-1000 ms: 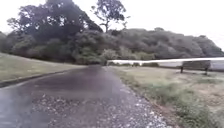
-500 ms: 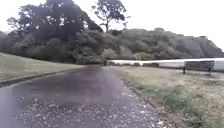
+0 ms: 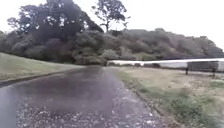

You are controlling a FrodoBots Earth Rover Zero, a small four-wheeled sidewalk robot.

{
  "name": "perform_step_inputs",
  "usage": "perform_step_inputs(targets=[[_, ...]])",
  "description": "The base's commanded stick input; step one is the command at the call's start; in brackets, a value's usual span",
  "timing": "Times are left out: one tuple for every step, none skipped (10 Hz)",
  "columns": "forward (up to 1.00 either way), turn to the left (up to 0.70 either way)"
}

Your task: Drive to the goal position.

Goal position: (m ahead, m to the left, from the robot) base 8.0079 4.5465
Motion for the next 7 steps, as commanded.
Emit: perform_step_inputs(targets=[[0.45, 0.02], [0.45, 0.02], [0.45, 0.02], [0.45, 0.2], [0.45, 0.27], [0.45, 0.26], [0.45, 0.02]])
